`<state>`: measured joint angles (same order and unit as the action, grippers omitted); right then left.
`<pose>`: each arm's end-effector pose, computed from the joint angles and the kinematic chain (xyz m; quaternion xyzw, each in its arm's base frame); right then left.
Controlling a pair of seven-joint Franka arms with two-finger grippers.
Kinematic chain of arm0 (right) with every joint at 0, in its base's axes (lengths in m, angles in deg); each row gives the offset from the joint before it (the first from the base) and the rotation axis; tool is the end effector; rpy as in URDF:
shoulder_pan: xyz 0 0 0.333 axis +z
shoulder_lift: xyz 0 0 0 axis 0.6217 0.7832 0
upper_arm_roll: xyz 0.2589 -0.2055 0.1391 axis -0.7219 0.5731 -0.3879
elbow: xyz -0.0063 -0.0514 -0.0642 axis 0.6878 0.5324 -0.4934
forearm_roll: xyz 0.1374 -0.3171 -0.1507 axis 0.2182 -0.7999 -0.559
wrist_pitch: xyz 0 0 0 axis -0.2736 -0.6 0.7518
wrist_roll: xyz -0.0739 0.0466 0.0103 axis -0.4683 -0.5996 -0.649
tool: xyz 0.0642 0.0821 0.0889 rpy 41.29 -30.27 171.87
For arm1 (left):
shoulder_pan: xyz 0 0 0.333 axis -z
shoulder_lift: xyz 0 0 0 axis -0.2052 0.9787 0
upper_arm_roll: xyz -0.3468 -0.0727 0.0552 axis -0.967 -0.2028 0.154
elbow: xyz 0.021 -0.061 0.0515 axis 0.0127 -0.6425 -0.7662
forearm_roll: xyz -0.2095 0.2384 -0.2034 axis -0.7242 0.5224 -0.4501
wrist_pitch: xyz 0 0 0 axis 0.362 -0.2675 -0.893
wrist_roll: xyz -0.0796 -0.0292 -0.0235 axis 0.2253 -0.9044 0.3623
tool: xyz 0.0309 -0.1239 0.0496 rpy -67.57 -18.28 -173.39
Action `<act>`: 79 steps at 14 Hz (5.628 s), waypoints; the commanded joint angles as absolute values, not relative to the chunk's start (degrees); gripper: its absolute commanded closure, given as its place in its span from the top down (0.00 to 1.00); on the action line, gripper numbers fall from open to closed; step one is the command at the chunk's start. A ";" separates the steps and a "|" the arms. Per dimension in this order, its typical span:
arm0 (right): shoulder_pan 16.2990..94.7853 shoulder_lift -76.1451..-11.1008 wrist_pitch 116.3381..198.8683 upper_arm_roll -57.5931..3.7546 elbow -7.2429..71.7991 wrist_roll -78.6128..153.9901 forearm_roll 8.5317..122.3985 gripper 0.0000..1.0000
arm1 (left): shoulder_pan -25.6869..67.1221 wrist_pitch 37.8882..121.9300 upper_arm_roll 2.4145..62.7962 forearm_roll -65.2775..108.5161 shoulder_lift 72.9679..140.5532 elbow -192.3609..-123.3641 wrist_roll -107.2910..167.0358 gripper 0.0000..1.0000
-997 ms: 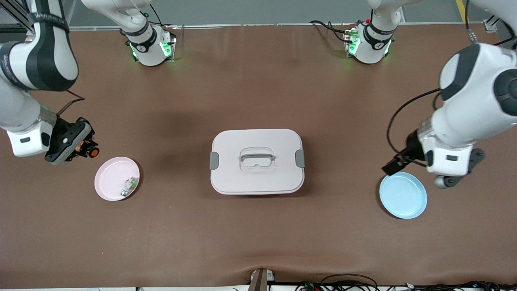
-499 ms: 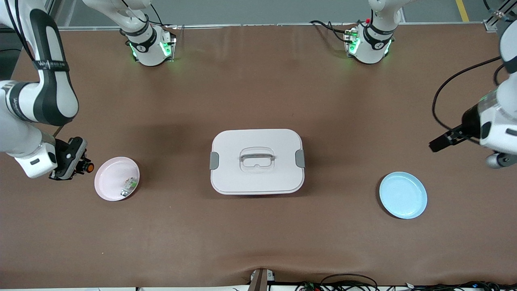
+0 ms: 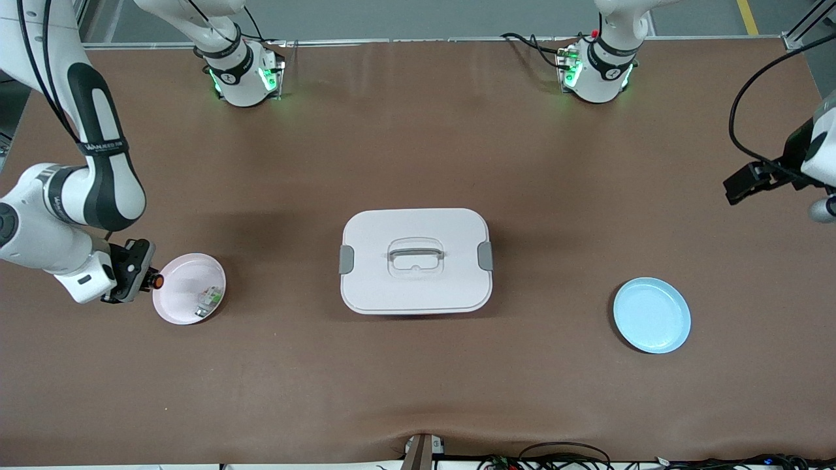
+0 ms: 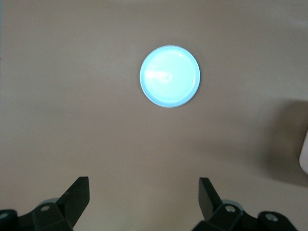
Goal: Transfer orange switch to right arm and place
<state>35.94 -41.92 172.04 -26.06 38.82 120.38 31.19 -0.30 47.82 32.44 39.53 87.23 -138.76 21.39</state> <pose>0.6406 -0.0913 0.3089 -0.7783 -0.6278 0.0077 0.0000 0.5645 -0.0278 0.6498 -0.9947 -0.0821 0.0009 0.0621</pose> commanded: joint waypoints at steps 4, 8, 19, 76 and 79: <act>34.84 -38.88 172.68 -27.18 37.76 121.78 30.55 0.04 | 7.45 50.81 43.81 34.92 77.37 -149.99 24.90 1.00; 35.02 -37.56 172.85 -27.18 37.93 121.78 30.55 0.04 | 7.01 50.55 43.46 34.92 76.92 -149.82 25.42 1.00; 35.19 -32.90 178.21 -27.45 37.93 121.69 31.34 0.04 | 6.57 50.64 43.72 34.74 76.92 -149.91 28.94 1.00; 35.46 -32.37 149.65 -25.51 15.17 44.00 33.27 1.00 | 6.04 49.23 41.26 33.77 78.68 -147.71 27.80 1.00; 36.07 -36.31 147.82 -25.51 16.31 43.82 33.98 1.00 | 5.96 49.23 41.26 33.60 78.59 -147.01 28.50 1.00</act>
<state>36.00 -32.91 149.93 -25.16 15.65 45.02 33.08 6.11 49.41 41.46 34.58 78.36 -148.53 27.74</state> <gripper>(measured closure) 0.000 0.000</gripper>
